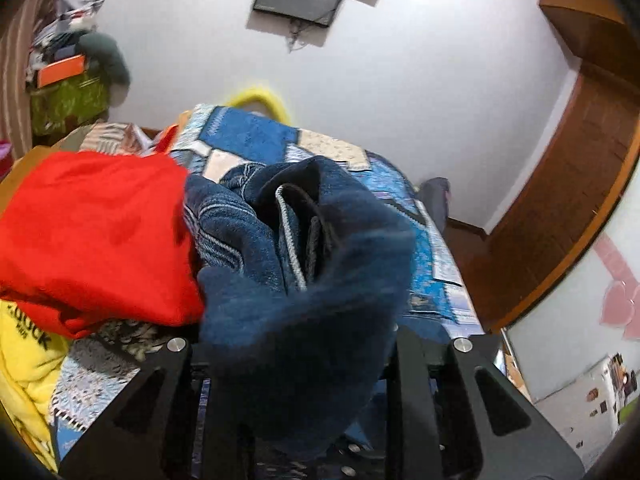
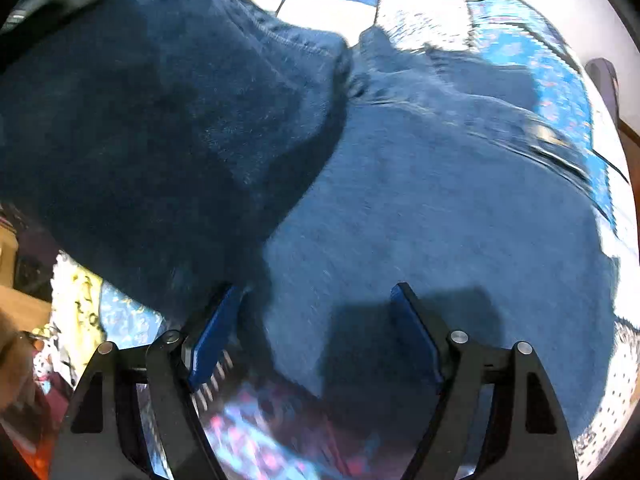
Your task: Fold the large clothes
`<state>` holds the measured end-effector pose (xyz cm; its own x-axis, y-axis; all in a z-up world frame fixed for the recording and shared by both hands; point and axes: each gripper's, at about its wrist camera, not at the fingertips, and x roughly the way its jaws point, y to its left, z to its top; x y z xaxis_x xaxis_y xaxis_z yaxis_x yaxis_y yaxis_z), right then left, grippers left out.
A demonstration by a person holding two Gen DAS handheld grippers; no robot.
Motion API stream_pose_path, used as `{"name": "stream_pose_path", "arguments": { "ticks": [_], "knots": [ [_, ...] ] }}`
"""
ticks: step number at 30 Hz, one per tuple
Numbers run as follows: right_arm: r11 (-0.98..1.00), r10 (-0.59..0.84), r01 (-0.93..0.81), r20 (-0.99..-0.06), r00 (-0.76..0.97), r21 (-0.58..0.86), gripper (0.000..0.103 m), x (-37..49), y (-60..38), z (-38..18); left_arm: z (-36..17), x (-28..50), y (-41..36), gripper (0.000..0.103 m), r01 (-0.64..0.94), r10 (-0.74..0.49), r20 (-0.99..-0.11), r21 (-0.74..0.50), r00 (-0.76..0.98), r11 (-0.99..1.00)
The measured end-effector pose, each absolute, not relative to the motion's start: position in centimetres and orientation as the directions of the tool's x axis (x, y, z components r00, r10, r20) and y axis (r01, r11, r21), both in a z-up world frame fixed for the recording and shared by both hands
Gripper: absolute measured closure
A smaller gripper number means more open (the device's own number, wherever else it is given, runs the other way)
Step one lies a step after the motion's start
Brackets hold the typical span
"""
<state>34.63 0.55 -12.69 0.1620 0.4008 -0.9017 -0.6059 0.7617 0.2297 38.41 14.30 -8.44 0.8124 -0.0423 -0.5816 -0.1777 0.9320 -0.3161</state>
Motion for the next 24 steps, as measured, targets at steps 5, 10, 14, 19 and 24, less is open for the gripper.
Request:
{"name": "stream_pose_path", "arguments": {
  "ticks": [5,10,14,19,24],
  "knots": [
    [0.869,0.35,-0.459,-0.884,0.309,0.183,0.028,35.1,-9.3,-11.0,-7.2,39.4,7.4,0.081,-0.047,-0.095,-0.575,-0.228,0.812,0.973],
    [0.958,0.225,-0.257,-0.884,0.411,0.125,0.028,34.8,-19.3,-10.1,-10.5,42.1,-2.7,0.078,0.107,-0.165,-0.656,-0.128,0.737,0.986],
    [0.98,0.193,-0.126,-0.888,0.416,0.154,0.028,34.6,-25.1,-10.1,-17.2,44.0,-9.4,0.072,0.227,-0.199,-0.795,-0.08,0.572,0.971],
    [0.986,0.167,-0.063,-0.893,0.418,0.155,0.028,33.3,-28.3,-10.2,-21.3,42.4,-12.3,0.06,0.315,-0.143,-0.83,0.042,0.539,0.948],
    [0.984,0.175,-0.098,-0.884,0.433,0.147,0.028,32.0,-27.9,-9.0,-19.8,41.4,-11.5,0.04,0.353,-0.243,-0.846,-0.07,0.475,0.933]
  ]
}}
